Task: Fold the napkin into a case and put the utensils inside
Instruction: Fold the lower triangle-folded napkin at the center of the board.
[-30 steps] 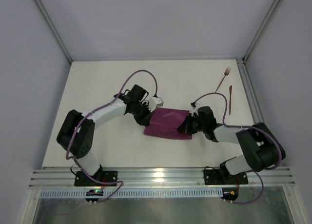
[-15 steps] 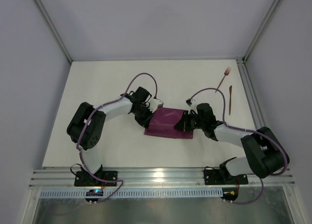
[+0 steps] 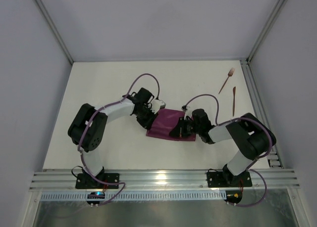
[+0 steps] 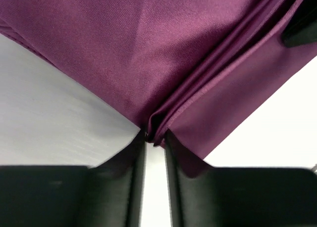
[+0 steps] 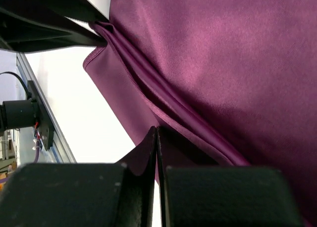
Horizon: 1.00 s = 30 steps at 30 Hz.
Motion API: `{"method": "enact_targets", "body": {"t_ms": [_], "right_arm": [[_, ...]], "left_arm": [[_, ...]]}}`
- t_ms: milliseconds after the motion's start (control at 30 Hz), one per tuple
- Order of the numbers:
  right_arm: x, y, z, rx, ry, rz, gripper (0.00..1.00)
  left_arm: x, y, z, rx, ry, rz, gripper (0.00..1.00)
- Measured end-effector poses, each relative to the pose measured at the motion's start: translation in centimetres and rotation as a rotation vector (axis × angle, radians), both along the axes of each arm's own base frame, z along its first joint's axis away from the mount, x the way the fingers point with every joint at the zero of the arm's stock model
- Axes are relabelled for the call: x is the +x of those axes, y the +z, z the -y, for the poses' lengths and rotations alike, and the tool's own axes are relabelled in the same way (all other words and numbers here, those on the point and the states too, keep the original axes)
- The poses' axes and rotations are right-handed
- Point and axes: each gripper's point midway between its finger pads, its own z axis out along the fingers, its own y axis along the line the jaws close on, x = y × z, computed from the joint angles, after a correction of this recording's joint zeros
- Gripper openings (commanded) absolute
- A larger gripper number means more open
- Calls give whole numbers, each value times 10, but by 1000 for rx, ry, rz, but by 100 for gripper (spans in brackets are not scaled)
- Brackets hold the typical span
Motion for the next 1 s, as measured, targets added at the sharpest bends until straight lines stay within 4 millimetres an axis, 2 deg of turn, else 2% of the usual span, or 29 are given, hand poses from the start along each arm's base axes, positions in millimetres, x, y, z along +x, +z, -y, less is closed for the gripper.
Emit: {"method": "enact_targets", "body": {"t_ms": [100,200,267,333,400,433,500,567,633,733,800,900,1000], "right_arm": [[3,0,0,16,-25,-7,3],[3,-1,1,18,-43,-10,3],[3,0,1,20,-51,-15,3],[3,0,1,22,-56,-22,3],[3,0,1,24,-60,-26,3],[4,0,1,24,-62,-28,3],[4,0,1,26,-65,-31,3],[3,0,1,27,-68,-36,3],[3,0,1,27,-71,-39,3],[4,0,1,29,-74,-43,3],[3,0,1,30,-77,-46,3],[3,0,2,31,-80,-47,3],[2,-1,2,34,-84,-51,3]], "left_arm": [[3,1,-3,14,4,18,46],[6,11,-3,5,5,50,50],[9,28,-1,-20,4,93,52],[12,52,2,-60,1,156,44],[11,76,6,-99,-22,230,27],[9,86,10,-111,-46,263,23],[-4,93,23,-133,-114,292,15],[-17,83,32,-129,-168,275,14],[-31,60,36,-100,-215,219,14],[-41,24,26,-32,-222,136,15],[-45,9,18,5,-216,104,14],[-42,-1,15,33,-207,101,14],[-37,-1,16,40,-203,112,14]]}}
